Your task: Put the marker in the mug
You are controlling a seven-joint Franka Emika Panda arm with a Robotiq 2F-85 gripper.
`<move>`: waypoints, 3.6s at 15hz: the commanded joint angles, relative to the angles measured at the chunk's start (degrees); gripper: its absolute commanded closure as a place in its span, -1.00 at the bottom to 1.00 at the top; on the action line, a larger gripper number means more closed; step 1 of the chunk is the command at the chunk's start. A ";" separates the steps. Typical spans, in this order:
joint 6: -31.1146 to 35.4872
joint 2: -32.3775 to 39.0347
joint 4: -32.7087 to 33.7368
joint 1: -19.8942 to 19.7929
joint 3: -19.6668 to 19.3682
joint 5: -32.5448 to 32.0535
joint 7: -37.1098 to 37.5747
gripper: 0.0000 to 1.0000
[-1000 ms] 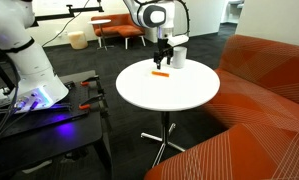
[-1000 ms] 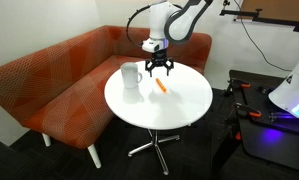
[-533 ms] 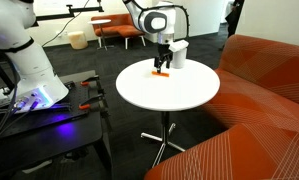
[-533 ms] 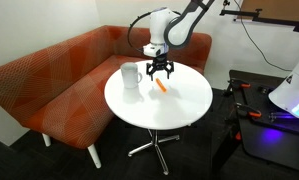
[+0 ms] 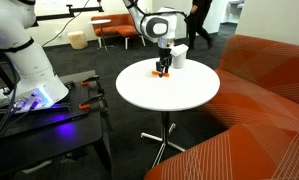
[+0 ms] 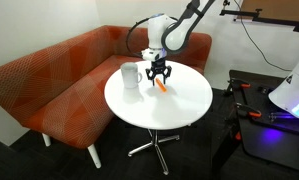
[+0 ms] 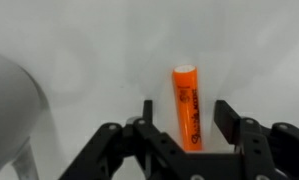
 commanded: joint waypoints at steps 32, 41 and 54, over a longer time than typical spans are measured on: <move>-19.02 -4.62 3.82 -28.66 30.60 17.72 -33.48 0.90; -18.78 -4.03 4.18 -29.58 28.87 33.43 -31.83 0.90; -15.74 -2.34 5.91 -28.41 27.66 53.53 -32.37 0.90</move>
